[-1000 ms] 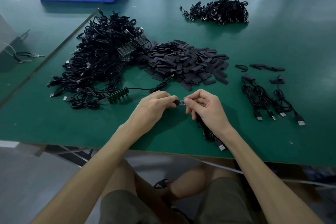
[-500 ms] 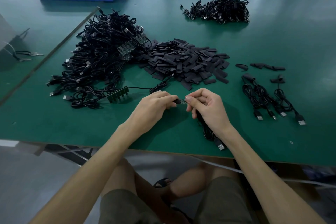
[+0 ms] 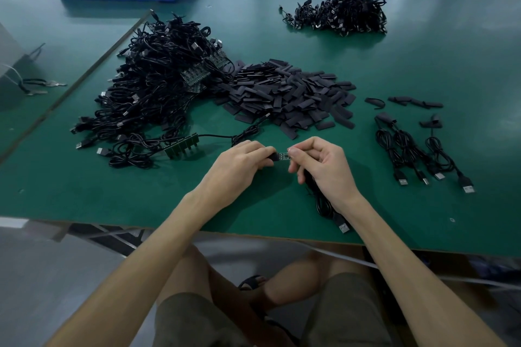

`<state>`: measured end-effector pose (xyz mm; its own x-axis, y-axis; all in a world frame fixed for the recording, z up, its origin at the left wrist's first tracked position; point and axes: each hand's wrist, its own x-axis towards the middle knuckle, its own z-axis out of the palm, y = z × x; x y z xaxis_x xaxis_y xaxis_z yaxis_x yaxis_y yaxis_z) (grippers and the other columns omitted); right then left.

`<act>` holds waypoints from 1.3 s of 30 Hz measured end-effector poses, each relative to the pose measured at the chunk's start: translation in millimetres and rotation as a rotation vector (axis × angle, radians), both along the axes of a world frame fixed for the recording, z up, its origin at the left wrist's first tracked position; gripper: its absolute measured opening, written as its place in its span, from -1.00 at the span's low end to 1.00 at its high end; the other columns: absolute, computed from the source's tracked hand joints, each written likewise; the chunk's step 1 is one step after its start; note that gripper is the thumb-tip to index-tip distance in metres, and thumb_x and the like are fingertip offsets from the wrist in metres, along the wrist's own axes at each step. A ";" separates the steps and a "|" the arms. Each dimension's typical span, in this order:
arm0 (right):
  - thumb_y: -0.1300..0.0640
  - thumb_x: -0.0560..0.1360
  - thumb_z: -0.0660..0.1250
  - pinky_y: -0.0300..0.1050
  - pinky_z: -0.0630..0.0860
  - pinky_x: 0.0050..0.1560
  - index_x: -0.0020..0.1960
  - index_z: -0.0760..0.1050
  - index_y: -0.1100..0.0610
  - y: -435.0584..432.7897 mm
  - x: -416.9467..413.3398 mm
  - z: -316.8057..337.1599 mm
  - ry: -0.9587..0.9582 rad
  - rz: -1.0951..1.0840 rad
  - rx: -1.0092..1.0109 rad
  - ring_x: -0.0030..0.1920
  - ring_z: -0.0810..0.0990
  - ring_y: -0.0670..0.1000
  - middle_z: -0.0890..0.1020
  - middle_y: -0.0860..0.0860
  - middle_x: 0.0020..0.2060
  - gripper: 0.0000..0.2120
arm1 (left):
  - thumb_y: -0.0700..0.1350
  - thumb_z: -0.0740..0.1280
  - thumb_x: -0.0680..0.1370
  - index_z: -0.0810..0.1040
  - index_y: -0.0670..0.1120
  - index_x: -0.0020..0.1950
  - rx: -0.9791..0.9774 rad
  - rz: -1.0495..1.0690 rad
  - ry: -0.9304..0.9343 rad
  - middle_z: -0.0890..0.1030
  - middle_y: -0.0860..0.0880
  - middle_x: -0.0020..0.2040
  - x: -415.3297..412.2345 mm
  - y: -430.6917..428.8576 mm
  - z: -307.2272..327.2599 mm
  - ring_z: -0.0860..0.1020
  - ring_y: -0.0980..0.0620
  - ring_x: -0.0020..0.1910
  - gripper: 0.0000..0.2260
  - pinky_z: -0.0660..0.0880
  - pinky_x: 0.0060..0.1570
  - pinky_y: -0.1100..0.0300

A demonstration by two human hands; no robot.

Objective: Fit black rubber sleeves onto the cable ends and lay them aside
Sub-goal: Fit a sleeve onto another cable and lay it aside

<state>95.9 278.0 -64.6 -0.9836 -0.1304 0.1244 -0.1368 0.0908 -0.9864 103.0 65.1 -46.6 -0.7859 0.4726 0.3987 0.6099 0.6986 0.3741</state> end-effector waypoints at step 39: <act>0.32 0.53 0.48 -0.23 0.60 -0.13 0.06 0.58 0.21 -1.7 2.4 6.3 -0.072 0.069 0.021 -0.33 0.68 0.01 0.68 -0.02 -0.27 -0.86 | -0.30 0.36 0.61 0.62 -0.30 0.18 -0.016 -0.055 0.055 0.62 -0.19 -0.04 6.3 4.9 5.0 0.57 -0.16 -0.11 -0.83 0.54 -0.06 0.01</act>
